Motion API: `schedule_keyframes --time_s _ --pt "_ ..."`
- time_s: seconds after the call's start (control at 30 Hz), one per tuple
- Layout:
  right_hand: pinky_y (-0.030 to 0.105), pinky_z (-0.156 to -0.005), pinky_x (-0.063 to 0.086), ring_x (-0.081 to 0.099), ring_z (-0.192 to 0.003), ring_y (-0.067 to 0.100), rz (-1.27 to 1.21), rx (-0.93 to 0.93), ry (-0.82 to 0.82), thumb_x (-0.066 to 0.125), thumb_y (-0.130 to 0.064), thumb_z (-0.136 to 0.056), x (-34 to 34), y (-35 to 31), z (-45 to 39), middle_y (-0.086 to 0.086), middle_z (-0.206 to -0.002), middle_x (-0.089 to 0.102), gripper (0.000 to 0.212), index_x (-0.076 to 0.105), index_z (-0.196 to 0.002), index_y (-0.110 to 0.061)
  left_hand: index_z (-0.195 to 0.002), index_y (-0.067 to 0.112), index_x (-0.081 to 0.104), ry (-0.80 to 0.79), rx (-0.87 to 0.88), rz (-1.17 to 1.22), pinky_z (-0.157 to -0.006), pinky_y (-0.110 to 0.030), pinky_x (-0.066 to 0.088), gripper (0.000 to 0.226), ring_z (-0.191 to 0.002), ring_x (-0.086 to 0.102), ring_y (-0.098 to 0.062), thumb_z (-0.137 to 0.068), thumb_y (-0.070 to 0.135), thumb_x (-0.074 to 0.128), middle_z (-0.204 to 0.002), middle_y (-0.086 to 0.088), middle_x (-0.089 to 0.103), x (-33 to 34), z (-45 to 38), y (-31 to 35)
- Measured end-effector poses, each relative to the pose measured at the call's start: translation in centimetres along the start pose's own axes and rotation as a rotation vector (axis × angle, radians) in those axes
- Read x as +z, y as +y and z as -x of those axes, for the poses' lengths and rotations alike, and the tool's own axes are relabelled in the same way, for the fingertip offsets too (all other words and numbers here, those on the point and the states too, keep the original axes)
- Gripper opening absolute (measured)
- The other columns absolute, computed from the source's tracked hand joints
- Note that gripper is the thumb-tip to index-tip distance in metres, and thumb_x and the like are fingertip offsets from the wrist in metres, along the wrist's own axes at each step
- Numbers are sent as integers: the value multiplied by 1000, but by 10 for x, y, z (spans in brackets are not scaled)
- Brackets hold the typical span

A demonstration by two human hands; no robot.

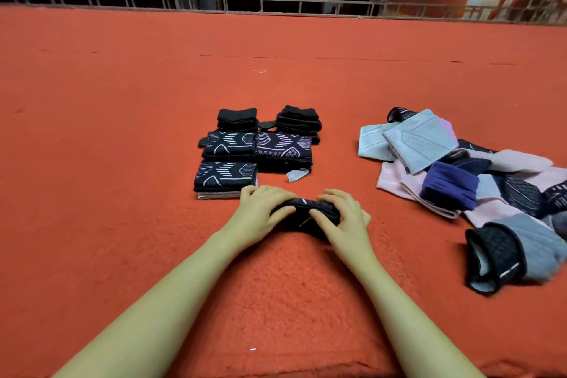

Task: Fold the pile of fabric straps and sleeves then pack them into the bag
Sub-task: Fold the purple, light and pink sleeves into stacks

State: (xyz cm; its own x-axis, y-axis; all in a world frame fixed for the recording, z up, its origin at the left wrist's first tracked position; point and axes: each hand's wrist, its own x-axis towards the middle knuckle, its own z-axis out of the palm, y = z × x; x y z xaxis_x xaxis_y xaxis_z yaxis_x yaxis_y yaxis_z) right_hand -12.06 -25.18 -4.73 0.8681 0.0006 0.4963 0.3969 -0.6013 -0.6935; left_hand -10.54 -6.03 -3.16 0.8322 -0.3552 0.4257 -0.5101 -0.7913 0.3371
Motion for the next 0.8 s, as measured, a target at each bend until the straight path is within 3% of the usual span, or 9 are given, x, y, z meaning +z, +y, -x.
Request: schedule_keyframes --time_s 0.17,0.27,0.43,0.63,0.8 --pt "25 -84 21 52 -107 6 -61 -1 41 58 -39 -79 4 -12 -4 -20 -104 60 9 62 -87 -40 -106 27 70 122 45 11 -86 -22 12 34 -110 53 -11 -88 45 48 -108 13 66 -2 -2 -1" --pt "26 -85 21 50 -105 4 -83 -24 84 59 -38 -79 9 -23 -12 -25 -100 58 10 63 -87 -43 -101 23 74 253 80 -23 -82 -22 15 35 -109 48 -10 -85 41 50 -107 8 70 -10 -3 -4" --pt "24 -89 20 43 -109 3 -114 -67 140 64 -38 -80 25 -44 -38 -21 -108 60 15 69 -94 -41 -97 20 76 482 89 -150 -87 -26 19 29 -113 45 -18 -83 35 56 -117 3 67 -36 -9 -16" --pt "10 -90 12 36 -105 2 -141 -140 119 67 -33 -80 62 -71 -75 -24 -105 58 16 75 -94 -32 -94 20 77 567 29 -254 -85 -25 17 25 -110 45 -19 -81 32 58 -116 2 67 -63 -12 -53" --pt "14 -92 12 30 -101 0 -116 -238 61 65 -37 -78 96 -74 -99 -26 -108 57 20 75 -94 -33 -92 20 76 597 4 -294 -84 -29 20 23 -109 47 -20 -81 31 59 -115 3 68 -73 -9 -89"
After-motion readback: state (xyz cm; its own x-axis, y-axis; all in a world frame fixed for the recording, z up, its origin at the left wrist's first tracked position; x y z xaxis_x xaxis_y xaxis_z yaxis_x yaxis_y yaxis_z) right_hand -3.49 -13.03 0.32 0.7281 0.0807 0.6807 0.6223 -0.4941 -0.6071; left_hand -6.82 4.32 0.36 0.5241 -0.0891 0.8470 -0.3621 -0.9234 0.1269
